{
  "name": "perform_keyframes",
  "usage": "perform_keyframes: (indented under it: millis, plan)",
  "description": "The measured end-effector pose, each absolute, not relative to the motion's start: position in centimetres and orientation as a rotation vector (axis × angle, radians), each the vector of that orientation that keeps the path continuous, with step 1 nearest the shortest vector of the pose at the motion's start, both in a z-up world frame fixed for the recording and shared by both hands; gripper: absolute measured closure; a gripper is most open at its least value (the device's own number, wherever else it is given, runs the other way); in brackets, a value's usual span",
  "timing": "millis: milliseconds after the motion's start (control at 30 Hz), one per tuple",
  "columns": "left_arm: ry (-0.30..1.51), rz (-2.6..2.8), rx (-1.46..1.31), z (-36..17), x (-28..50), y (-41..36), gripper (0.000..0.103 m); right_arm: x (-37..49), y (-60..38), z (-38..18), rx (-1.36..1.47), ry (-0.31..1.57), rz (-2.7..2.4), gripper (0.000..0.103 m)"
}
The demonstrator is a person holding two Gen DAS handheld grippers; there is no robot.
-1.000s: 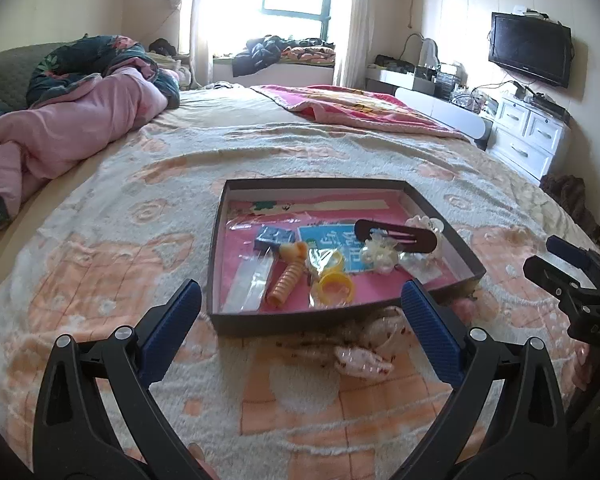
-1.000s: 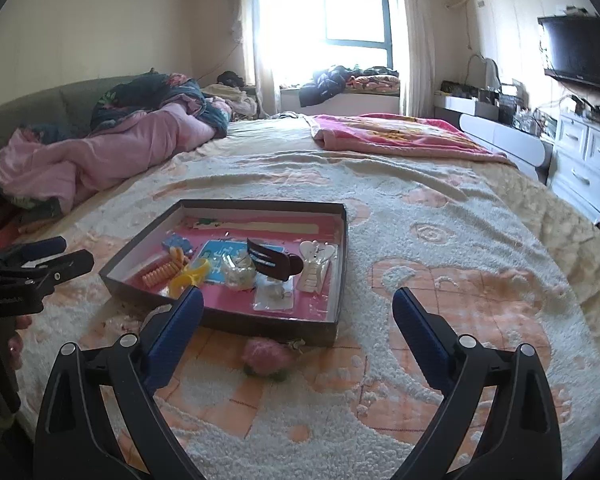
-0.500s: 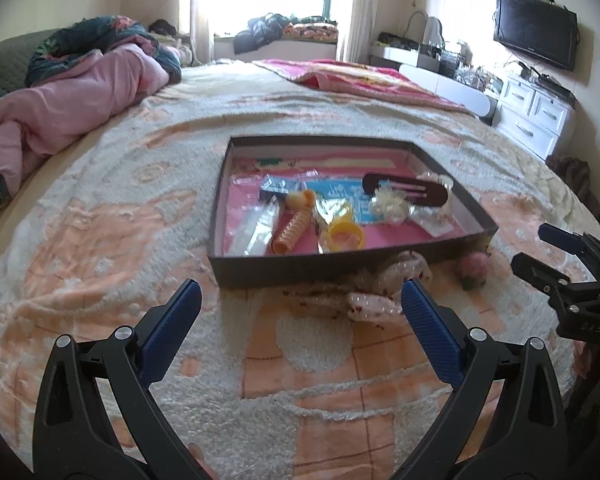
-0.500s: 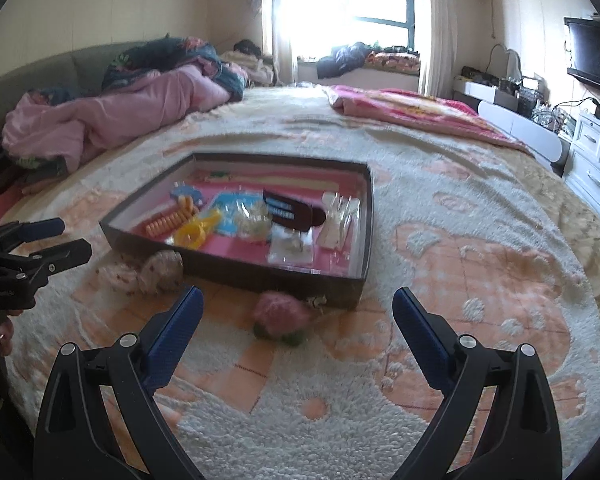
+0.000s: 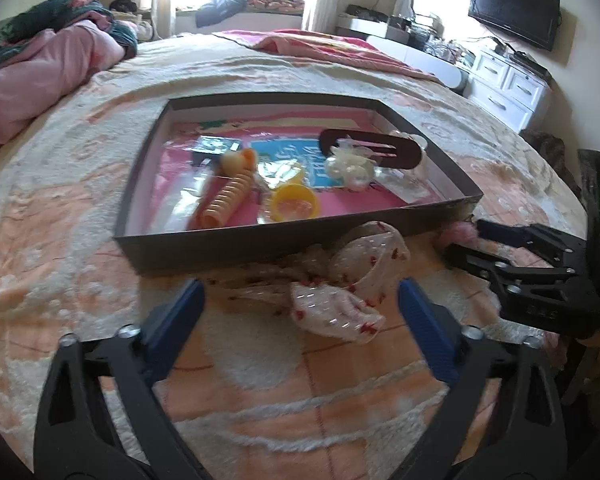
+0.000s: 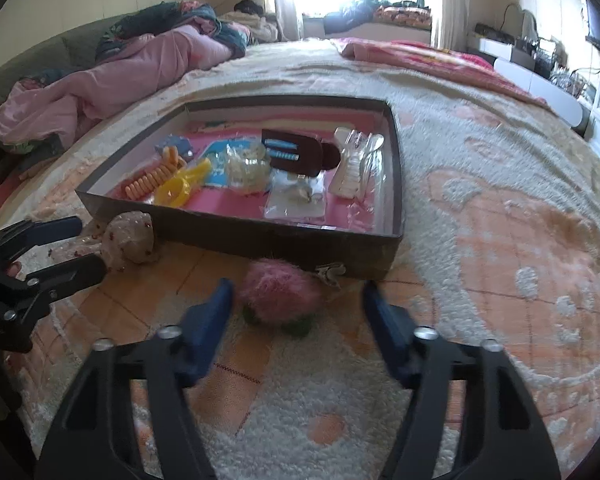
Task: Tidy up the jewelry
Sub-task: 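Grasp the pink pom-pom clip with the right tool while the left tool grasps the bagged scrunchie, then carry the pom-pom clip and bagged scrunchie into the tray and release both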
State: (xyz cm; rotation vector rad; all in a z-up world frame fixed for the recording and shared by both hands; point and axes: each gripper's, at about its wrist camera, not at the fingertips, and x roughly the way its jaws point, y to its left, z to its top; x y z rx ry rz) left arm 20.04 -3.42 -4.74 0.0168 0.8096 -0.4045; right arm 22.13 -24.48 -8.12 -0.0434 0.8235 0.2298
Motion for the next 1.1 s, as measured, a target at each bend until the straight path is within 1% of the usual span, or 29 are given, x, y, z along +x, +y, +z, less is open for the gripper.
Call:
perform_keyframes:
  millis: [33, 67, 133, 200, 233, 333, 400, 733, 933, 1100]
  plan:
    - [0.819, -0.415, 0.018, -4.9, 20.2, -3.7, 0.035, 22.2, -24.5, -8.2, -0.039, 0.83, 0.235, 0.057]
    - [0.822, -0.417, 0.022, -5.0, 20.3, -4.0, 0.04, 22.3, -24.6, -8.3, -0.034, 0.835, 0.237, 0.057]
    - [0.83, -0.423, 0.03, -5.2, 20.4, -4.3, 0.075, 22.2, -24.8, -8.1, -0.02, 0.829, 0.24, 0.058]
    - [0.831, -0.433, 0.027, -5.1, 20.3, -4.4, 0.084, 22.0, -24.8, -7.9, -0.013, 0.817, 0.248, 0.061]
    - [0.826, -0.434, 0.033, -5.0, 20.2, -4.4, 0.09, 21.8, -24.9, -7.7, -0.012, 0.807, 0.246, 0.068]
    - [0.82, -0.447, 0.017, -4.5, 19.9, -4.3, 0.097, 21.4, -25.0, -7.4, -0.005, 0.808, 0.257, 0.068]
    - [0.81, -0.459, 0.013, -4.1, 19.6, -4.3, 0.099, 21.1, -25.0, -7.3, -0.012, 0.801, 0.255, 0.068]
    - [0.683, -0.493, -0.015, 0.4, 17.5, -3.8, 0.099, 19.3, -25.3, -4.6, 0.042, 0.738, 0.303, 0.068]
    - [0.618, -0.416, -0.009, 2.2, 18.5, -2.8, 0.099, 19.3, -25.2, -3.1, 0.036, 0.687, 0.31, 0.068]
    - [0.615, -0.383, -0.021, 2.8, 20.3, -2.3, 0.099, 19.8, -25.4, -2.1, 0.046, 0.652, 0.302, 0.068]
